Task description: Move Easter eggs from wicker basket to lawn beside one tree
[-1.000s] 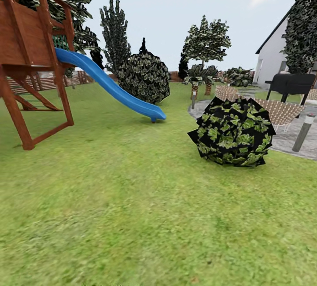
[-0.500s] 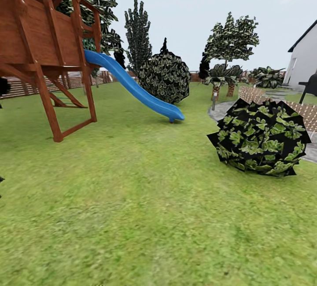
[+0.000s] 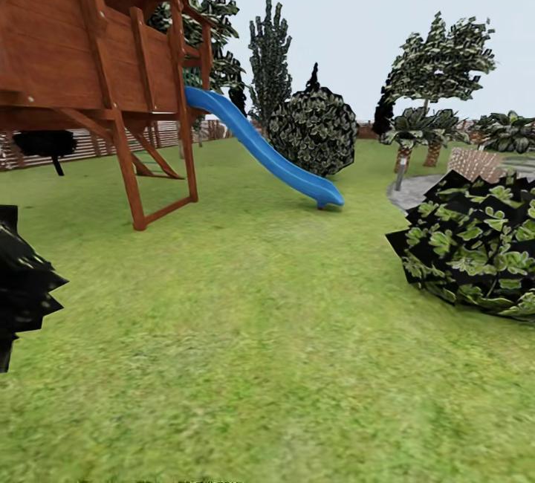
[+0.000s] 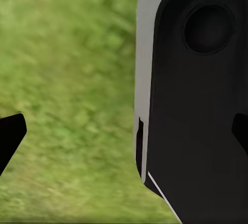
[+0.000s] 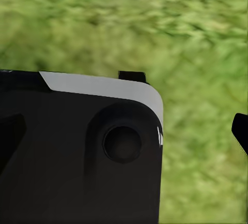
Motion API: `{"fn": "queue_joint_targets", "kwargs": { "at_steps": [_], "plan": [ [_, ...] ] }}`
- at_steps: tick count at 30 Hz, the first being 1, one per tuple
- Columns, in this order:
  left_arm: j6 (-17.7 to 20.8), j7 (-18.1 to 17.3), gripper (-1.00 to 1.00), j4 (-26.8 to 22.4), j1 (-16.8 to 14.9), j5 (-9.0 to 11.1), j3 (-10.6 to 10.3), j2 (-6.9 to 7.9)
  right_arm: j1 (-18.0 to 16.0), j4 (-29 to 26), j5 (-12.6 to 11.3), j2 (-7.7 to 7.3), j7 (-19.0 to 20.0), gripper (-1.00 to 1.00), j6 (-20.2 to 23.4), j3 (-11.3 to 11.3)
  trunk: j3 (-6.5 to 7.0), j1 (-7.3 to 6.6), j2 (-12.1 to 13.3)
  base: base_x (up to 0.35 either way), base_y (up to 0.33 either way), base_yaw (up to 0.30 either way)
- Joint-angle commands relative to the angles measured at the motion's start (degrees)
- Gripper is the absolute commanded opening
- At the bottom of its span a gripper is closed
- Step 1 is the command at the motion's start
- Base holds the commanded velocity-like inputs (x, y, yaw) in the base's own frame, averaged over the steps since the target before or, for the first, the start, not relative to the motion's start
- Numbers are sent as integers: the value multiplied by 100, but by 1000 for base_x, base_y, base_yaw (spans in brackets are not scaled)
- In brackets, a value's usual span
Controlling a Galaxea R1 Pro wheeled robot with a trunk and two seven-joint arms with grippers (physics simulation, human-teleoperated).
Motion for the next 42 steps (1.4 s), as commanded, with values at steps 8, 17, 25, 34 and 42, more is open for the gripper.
{"fn": "queue_joint_targets", "kwargs": {
  "at_steps": [8, 17, 25, 34, 42],
  "plan": [
    [-1, -1, 100, -8, 2, 2, 0, 0, -3, 5, 14, -1, -9, 100, -17, 15, -5, 0, -2, 0, 0, 295],
    [-1, -1, 100, -8, 2, 2, 1, 0, -3, 5, 14, -1, -10, 100, -17, 15, -5, 0, -2, 0, 0, 295],
    [-1, -1, 100, -8, 2, 2, 0, 0, -3, 5, 14, -1, -10, 100, -17, 15, -5, 0, -2, 0, 0, 295],
    [-1, -1, 100, -8, 2, 2, 0, 0, -3, 0, 14, -15, -10, 100, -16, 15, -5, 0, -2, 0, 0, 241],
    [-1, -1, 100, -8, 2, 2, 3, 2, -3, -1, 6, -24, -4, 100, 3, 15, -5, 0, -2, 0, 0, 13]
  ]
}}
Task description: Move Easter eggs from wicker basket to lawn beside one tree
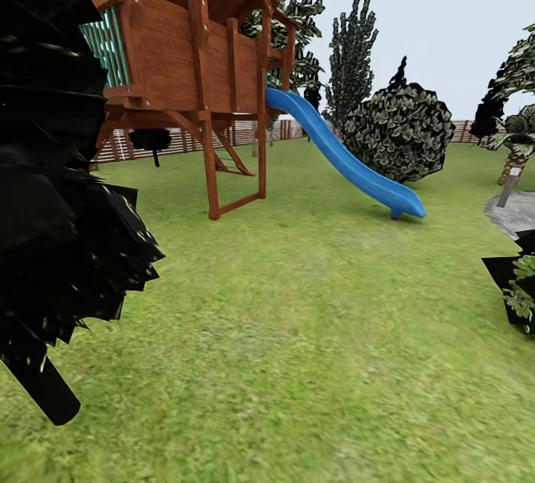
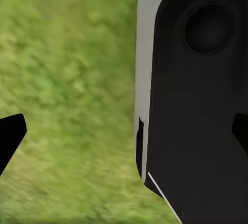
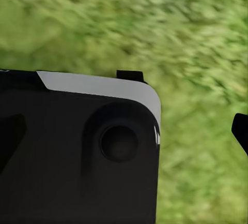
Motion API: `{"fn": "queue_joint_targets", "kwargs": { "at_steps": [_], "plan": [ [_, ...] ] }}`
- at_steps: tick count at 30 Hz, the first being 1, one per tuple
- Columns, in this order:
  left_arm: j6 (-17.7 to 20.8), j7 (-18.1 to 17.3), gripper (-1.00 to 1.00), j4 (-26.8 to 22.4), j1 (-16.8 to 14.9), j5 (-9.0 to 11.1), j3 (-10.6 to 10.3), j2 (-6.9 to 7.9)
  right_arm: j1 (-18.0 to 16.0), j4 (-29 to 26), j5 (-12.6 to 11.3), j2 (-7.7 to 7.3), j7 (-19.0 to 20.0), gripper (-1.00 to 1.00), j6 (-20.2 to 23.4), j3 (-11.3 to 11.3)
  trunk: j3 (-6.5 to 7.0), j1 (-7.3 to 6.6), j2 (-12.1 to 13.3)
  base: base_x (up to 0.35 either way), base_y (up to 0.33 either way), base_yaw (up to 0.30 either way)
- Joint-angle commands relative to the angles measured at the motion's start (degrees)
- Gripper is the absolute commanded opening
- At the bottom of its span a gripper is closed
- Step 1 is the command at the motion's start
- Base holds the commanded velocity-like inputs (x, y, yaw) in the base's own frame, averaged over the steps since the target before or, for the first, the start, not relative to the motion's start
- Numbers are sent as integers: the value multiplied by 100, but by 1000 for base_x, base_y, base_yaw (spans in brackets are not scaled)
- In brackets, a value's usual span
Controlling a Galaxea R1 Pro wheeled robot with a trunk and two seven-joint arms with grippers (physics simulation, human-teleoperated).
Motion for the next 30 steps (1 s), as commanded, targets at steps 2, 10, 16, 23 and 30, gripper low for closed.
{"fn": "queue_joint_targets", "kwargs": {
  "at_steps": [2, 10, 16, 23, 30],
  "plan": [
    [-1, -1, 100, -8, 2, 2, -2, -1, -3, 4, 13, 2, -5, 100, -19, 14, -5, 0, -3, 0, 0, 0],
    [-1, -1, 100, -8, 2, 2, -1, -1, -3, 2, 4, -8, -7, 100, -27, 14, -5, 0, -3, 0, 0, 0],
    [-1, -1, 100, -8, 2, 2, -3, -1, -3, -12, 17, -35, -7, 100, -33, 14, -5, 0, -3, 0, 0, 0],
    [-1, -1, 100, -8, 2, 2, -3, -1, -3, -60, 29, -84, -11, 100, -62, 10, -5, 0, -3, 0, 0, 0],
    [-1, -1, 100, -8, 2, 2, -3, 6, -3, -60, 29, -75, -15, 100, -44, 19, -5, 0, -3, 0, 0, 0]
  ]
}}
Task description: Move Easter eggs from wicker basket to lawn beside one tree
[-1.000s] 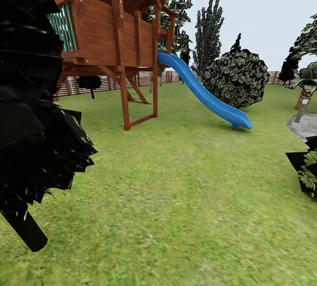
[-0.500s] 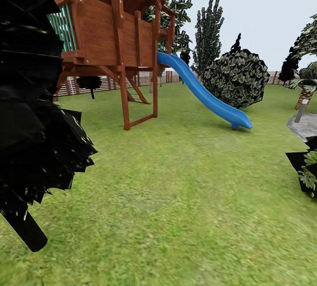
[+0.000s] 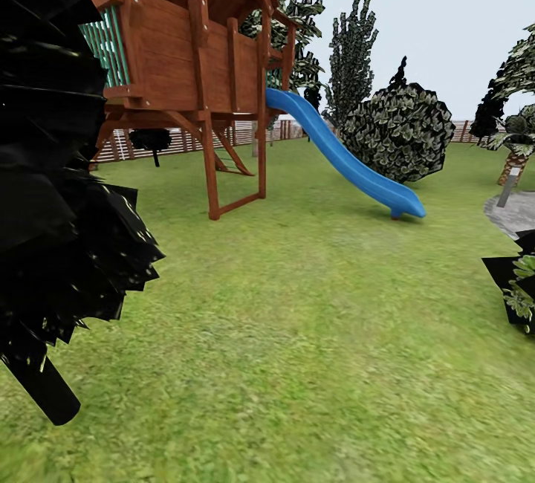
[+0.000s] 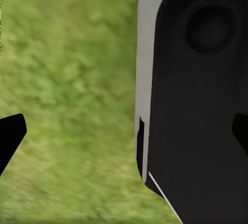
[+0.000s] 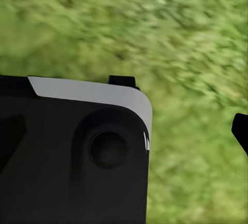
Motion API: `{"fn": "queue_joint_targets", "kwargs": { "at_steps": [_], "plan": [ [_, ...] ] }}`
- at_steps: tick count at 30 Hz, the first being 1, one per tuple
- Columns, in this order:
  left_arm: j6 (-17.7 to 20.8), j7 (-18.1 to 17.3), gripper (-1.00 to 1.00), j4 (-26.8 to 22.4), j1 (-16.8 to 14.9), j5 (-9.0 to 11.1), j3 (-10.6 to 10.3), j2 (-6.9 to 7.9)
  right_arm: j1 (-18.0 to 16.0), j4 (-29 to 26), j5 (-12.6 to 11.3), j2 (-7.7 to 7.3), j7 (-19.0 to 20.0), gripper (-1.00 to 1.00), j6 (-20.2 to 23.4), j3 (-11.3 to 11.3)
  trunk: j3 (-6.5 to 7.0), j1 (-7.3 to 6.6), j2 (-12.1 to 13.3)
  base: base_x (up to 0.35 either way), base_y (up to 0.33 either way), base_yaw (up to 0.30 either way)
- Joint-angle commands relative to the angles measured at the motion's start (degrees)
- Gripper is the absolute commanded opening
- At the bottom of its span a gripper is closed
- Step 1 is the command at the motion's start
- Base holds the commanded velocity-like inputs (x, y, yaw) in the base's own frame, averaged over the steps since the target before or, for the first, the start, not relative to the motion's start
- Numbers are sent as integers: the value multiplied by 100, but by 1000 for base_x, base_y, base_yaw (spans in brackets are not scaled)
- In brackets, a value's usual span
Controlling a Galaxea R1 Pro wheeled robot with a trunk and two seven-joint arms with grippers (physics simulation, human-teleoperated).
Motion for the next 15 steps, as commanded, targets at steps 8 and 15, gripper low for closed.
{"fn": "queue_joint_targets", "kwargs": {
  "at_steps": [8, 15],
  "plan": [
    [-56, -1, 100, -212, -8, 11, 1, -19, -3, 38, 16, 22, 5, 100, 3, 19, -5, 0, -3, 0, 0, 0],
    [-62, -16, 100, -474, -15, 27, 3, -212, -3, 8, 29, -2, 6, 100, 7, 22, -5, 0, -3, 0, 0, 0]
  ]
}}
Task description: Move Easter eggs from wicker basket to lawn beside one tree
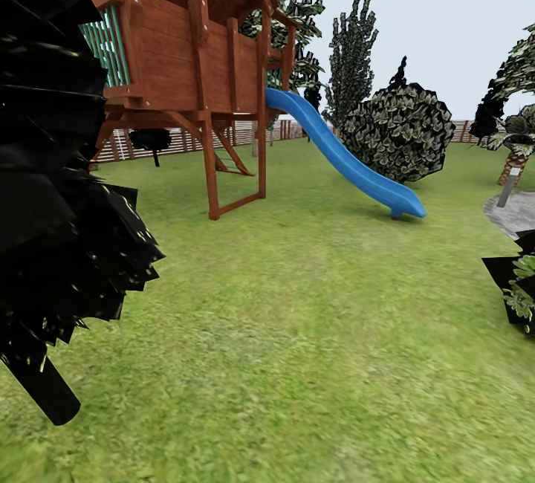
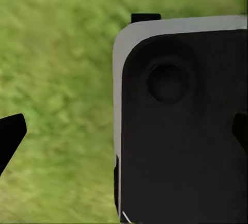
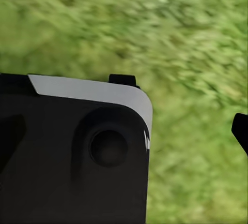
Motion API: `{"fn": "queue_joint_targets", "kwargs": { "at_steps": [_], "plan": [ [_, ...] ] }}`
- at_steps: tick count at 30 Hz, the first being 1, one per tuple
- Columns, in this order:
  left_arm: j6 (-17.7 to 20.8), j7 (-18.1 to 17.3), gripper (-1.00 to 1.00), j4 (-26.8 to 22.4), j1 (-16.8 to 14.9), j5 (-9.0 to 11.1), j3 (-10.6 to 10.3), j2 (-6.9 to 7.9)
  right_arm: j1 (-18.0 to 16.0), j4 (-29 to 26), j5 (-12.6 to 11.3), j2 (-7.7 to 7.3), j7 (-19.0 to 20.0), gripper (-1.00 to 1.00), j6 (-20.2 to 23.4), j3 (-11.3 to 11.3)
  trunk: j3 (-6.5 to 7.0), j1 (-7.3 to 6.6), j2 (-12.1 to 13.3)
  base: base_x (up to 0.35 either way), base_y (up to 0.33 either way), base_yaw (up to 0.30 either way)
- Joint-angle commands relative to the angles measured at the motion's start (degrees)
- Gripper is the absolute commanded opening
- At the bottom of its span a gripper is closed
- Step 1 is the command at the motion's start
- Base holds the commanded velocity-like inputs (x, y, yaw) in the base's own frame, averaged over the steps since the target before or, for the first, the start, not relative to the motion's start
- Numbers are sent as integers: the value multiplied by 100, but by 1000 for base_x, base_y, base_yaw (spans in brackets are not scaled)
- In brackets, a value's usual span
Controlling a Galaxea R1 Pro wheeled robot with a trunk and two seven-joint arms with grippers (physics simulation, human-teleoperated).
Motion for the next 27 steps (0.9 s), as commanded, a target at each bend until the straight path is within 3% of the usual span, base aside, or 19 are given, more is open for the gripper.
{"fn": "queue_joint_targets", "kwargs": {
  "at_steps": [1, 3, 15, 27],
  "plan": [
    [-7, -6, 100, -47, 0, 6, 2, -58, -3, 7, 18, 1, -2, 100, -17, 17, -5, 0, -3, 0, 0, 0],
    [-5, -23, 100, -102, 0, 12, 6, -137, -3, 10, 17, 9, -2, 100, -19, 19, -5, 0, -3, 0, 0, 0],
    [-5, -57, 100, -54, 0, 6, 8, -229, -3, 32, 3, 8, 2, 100, -9, 20, -5, 0, -3, -17, -15, 0],
    [2, -49, 100, -42, 0, -9, -10, -315, -3, 23, 3, -11, 7, 100, -16, 20, -5, 0, -3, -157, -250, 0]
  ]
}}
